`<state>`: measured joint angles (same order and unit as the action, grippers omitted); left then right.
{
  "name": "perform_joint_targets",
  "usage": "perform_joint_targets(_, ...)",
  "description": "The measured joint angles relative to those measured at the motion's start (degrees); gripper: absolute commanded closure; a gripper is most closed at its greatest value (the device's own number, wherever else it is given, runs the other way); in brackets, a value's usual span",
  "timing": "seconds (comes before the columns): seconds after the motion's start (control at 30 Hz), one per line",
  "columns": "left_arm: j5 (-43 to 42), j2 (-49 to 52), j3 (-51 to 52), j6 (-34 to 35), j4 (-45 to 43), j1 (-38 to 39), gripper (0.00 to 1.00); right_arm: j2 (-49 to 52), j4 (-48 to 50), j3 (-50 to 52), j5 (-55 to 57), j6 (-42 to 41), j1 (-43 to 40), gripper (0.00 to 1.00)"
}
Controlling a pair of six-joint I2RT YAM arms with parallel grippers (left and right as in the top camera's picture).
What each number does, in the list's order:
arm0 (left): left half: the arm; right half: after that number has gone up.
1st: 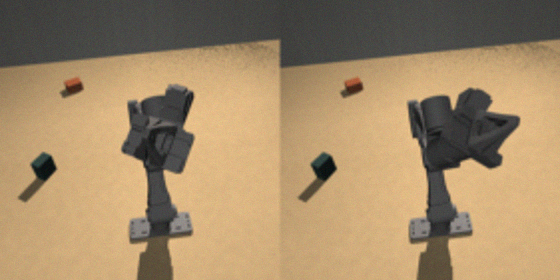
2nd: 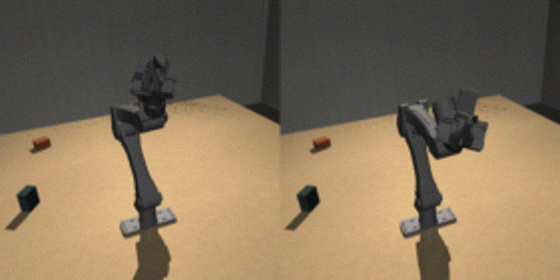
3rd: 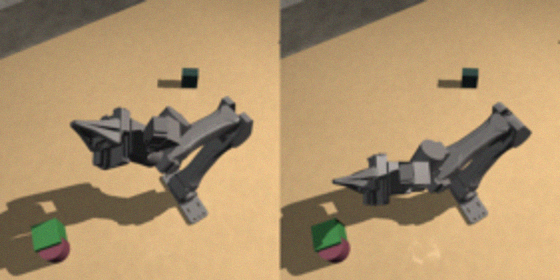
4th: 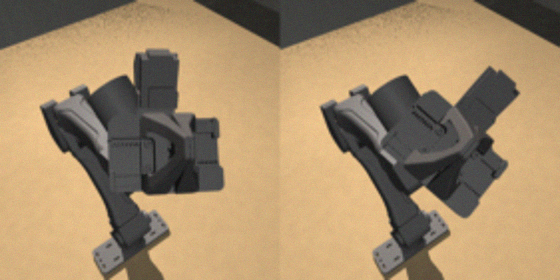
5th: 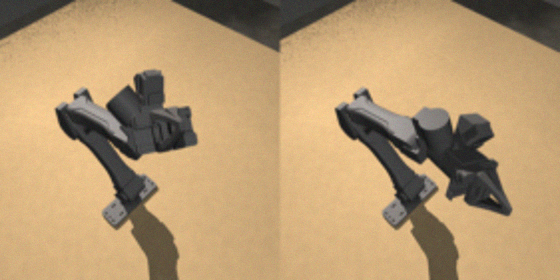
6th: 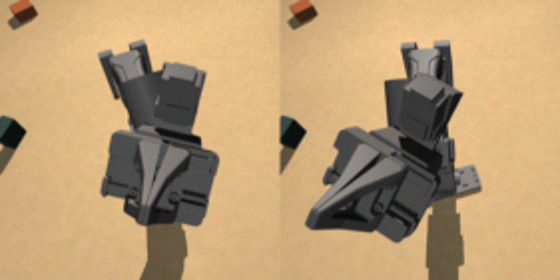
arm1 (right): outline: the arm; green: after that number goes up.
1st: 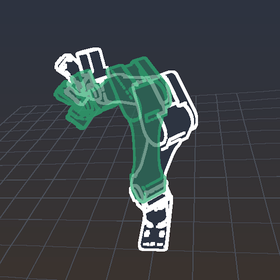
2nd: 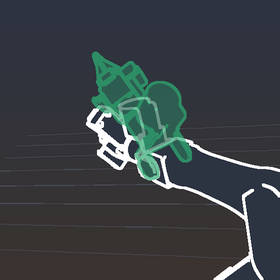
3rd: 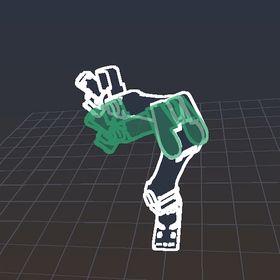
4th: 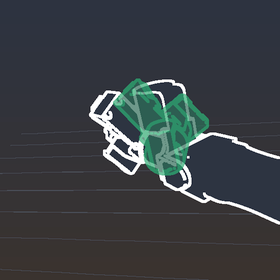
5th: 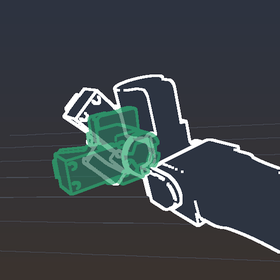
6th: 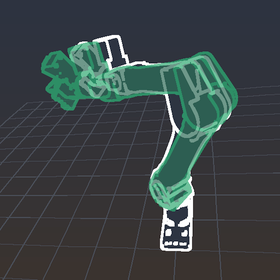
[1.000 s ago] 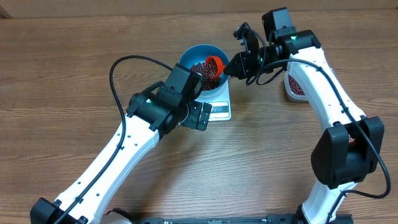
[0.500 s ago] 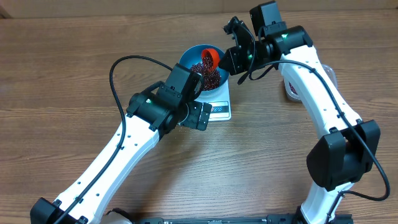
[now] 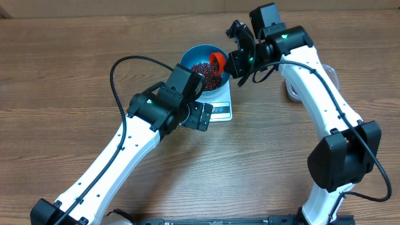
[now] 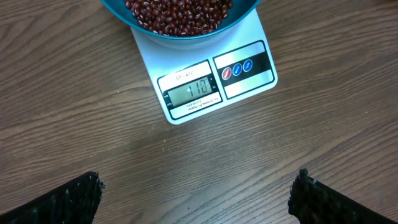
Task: Scoop item into bowl and weigh 150g on scale
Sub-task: 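Tip the scoop with the right gripper to pour beans into the bowl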
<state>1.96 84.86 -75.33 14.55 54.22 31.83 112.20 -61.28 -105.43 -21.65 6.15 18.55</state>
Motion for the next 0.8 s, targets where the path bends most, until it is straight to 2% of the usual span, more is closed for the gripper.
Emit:
perform_joint_targets(0.3, 0.0, 0.0, 0.0, 0.0, 0.0, 0.0, 0.01, 0.0, 0.0, 0.0, 7.2, 0.5, 4.5, 0.96)
perform_joint_targets(0.8, 0.0, 0.0, 0.0, 0.0, 0.0, 0.0, 0.00, 0.0, 0.1, 0.0, 9.0, 1.4, 4.7, 0.96)
